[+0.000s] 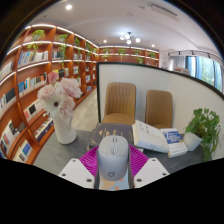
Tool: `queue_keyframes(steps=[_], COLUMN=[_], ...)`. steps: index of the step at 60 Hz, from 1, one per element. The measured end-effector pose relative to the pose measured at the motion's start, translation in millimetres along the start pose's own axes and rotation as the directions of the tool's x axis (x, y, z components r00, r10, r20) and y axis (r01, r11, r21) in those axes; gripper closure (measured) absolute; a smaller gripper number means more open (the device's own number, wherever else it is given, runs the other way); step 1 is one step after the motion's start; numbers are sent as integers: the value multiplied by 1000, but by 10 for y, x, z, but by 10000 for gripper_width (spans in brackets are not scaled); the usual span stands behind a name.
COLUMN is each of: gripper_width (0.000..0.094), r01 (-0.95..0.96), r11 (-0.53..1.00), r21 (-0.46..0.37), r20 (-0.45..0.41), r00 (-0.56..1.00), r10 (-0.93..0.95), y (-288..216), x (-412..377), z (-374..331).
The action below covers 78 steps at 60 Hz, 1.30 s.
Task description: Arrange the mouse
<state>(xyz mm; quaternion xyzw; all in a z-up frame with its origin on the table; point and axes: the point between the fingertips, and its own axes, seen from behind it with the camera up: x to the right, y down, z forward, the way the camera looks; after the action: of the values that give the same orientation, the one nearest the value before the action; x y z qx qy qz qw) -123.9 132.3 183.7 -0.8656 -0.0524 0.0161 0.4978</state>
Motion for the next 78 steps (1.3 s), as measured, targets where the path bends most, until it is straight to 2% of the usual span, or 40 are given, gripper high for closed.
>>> queue_keyframes(steps=[5, 11, 22, 24, 36, 44, 48, 50, 53, 55, 65, 75, 78], gripper_width=[544, 543, 541, 542, 540, 449, 397, 332, 150, 123, 118, 120, 111], r01=[6, -1, 7, 0, 19, 3, 7, 1, -10, -14, -11, -51, -57], r11=[994, 980, 961, 971, 974, 975, 969, 964, 968, 973, 992, 998, 998], r21=[-110, -199, -277, -240, -227, -224, -248, -267, -252, -230, -128, 29, 39], r20=[18, 32, 45, 43, 52, 54, 49, 49, 42, 37, 4, -4, -6], r00=[1000, 999, 999, 999, 999, 998, 999, 999, 999, 999, 1000, 999, 998], r10=[-4, 8, 6, 11, -8, 9, 6, 12, 21, 23, 12, 51, 57], y=[610, 1211, 1858, 1822, 1827, 1819, 1848, 1859, 1776, 1676, 988, 97, -27], x=[-118, -271, -398, -405, -397, -415, -404, -411, -396, -383, -288, -225, -183], z=[256, 448, 667, 692, 706, 717, 687, 654, 569, 498, -86, -1043, -1290])
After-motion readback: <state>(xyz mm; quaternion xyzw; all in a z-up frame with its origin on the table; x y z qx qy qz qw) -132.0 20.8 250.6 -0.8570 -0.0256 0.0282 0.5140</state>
